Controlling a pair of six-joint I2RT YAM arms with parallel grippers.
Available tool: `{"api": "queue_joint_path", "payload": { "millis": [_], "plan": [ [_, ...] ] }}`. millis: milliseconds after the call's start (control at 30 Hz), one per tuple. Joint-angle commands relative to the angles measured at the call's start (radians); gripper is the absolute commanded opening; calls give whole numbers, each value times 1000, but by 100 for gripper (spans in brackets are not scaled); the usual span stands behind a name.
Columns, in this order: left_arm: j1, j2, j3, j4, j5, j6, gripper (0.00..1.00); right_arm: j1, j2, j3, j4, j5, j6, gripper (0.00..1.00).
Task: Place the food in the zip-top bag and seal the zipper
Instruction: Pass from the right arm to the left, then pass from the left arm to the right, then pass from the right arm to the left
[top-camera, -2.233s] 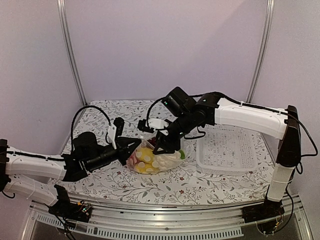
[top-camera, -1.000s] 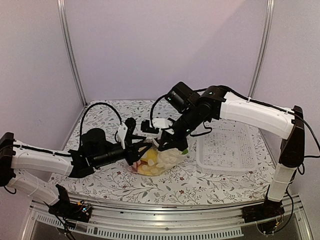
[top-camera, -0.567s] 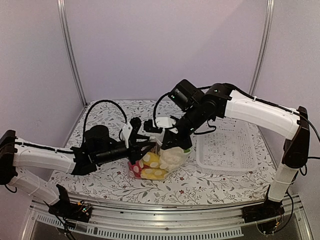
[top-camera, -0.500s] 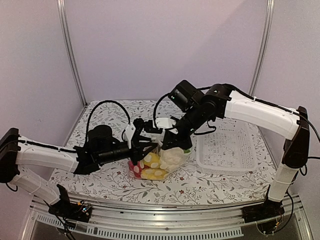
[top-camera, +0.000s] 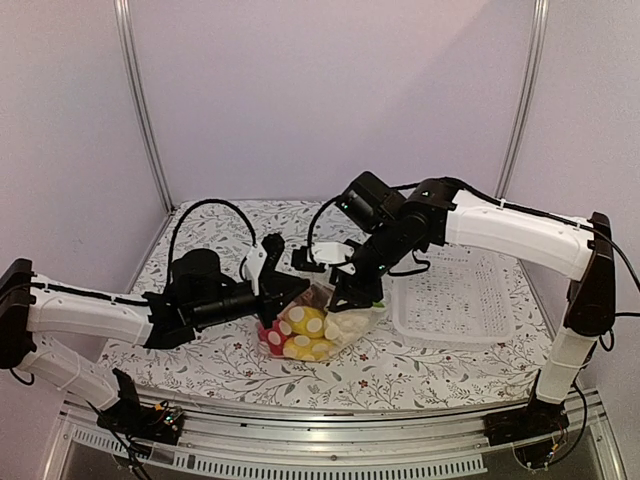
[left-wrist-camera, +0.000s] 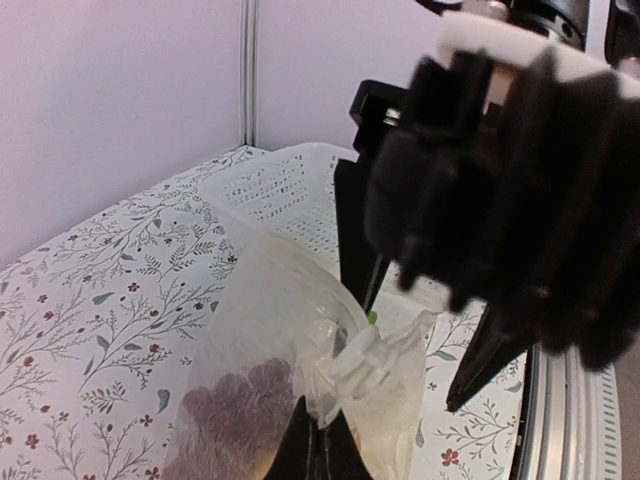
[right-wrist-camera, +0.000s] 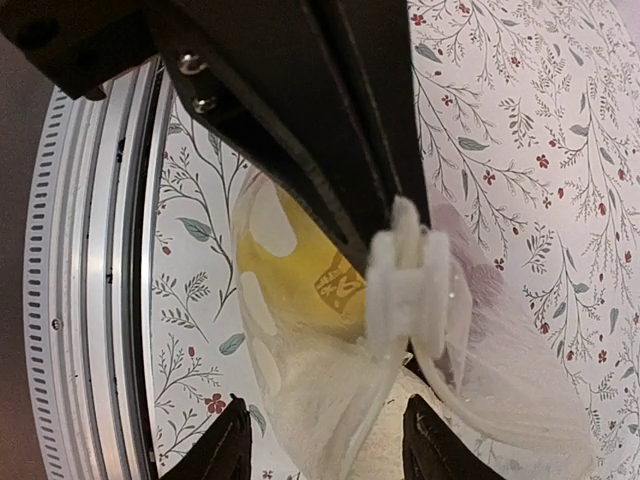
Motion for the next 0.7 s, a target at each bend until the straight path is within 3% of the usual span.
{"api": "queue_joint_path", "payload": {
  "millis": [0, 100, 200, 233, 267, 333, 400, 533, 667],
  "plan": [
    [-4, -52, -11, -6, 5, 5, 0, -35, -14, -14, 50, 26, 44, 48],
    [-5, -65, -18, -18, 13, -7, 0, -60, -28, -17, 64, 15, 50, 37],
    [-4, -73, -28, -10, 11, -15, 0, -70, -32, -31, 71, -9, 31, 16],
    [-5, -70, -28, -11, 6, -17, 2, -70, -34, -33, 72, -15, 19, 12],
    [-5, -66, -27, -11, 1, -19, 11, -70, -33, -32, 72, -23, 15, 6],
    [-5, -50, -20, -12, -14, -27, 26, -69, -32, -29, 71, -48, 6, 4],
    [-5, -30, -11, -6, -16, -31, 32, -69, -33, -20, 68, -72, -5, 4],
    [-4, 12, 16, 4, -3, -32, 31, -65, -36, -5, 61, -96, -13, 4],
    [-4, 37, 35, 20, -2, -35, 24, -58, -36, -7, 54, -99, -17, 4]
  ]
}}
